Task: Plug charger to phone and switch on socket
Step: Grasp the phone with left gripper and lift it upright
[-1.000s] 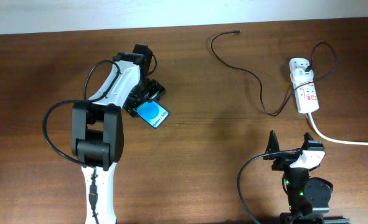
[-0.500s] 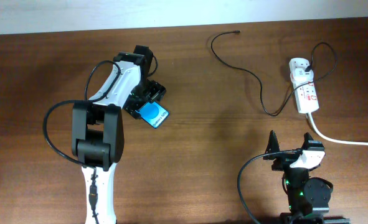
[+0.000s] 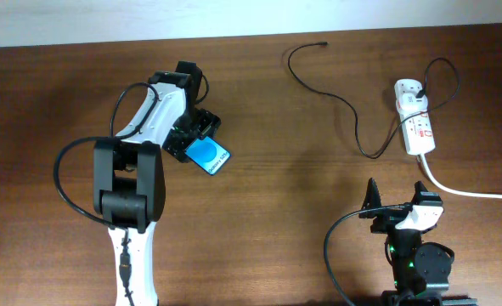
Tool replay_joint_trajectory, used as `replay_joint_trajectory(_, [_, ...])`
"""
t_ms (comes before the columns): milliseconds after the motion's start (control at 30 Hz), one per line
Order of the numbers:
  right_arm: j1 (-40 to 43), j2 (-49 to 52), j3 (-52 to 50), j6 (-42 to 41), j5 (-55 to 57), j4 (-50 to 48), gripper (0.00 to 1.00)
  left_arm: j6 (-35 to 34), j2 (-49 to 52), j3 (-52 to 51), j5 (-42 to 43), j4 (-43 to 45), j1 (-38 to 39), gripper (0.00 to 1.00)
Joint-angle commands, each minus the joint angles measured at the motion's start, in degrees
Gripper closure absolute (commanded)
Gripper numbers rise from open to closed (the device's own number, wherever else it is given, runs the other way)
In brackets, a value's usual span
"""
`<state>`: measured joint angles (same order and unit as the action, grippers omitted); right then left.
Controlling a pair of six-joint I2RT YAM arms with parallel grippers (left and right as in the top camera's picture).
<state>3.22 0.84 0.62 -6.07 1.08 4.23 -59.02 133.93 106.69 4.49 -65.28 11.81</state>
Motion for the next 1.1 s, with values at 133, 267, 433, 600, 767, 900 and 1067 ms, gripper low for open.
replay_joint_trajectory(133, [0.2, -0.4, -0.3, -0.4, 0.7, 0.3, 0.02, -1.4, 1.3, -2.3, -3.8, -0.3, -0.5, 0.0])
replay_joint_trajectory(267, [0.2, -0.4, -0.3, -0.4, 0.7, 0.3, 0.02, -1.4, 1.3, -3.1, -3.8, -0.3, -0.5, 0.09])
replay_joint_trajectory(433, [0.2, -0.4, -0.3, -0.4, 0.7, 0.3, 0.02, -1.4, 1.3, -3.4, -3.8, -0.3, -0.5, 0.24])
replay_joint_trajectory(600, [0.2, -0.4, -0.3, -0.4, 0.7, 0.3, 0.02, -1.4, 1.3, -3.4, -3.8, -0.3, -0.5, 0.32])
replay_joint_trajectory(767, [0.2, -0.4, -0.3, -0.4, 0.7, 0.3, 0.02, -1.3, 1.3, -3.4, -3.6, -2.7, -0.5, 0.36])
replay_joint_trajectory(900, [0.2, -0.4, -0.3, -0.4, 0.7, 0.3, 0.02, 1.9, 1.3, -2.9, -1.0, -3.1, -0.5, 0.37])
replay_joint_trajectory(1067, [0.2, -0.4, -0.3, -0.4, 0.7, 0.3, 0.02, 3.6, 1.3, -0.9, 2.4, -4.7, -0.5, 0.36])
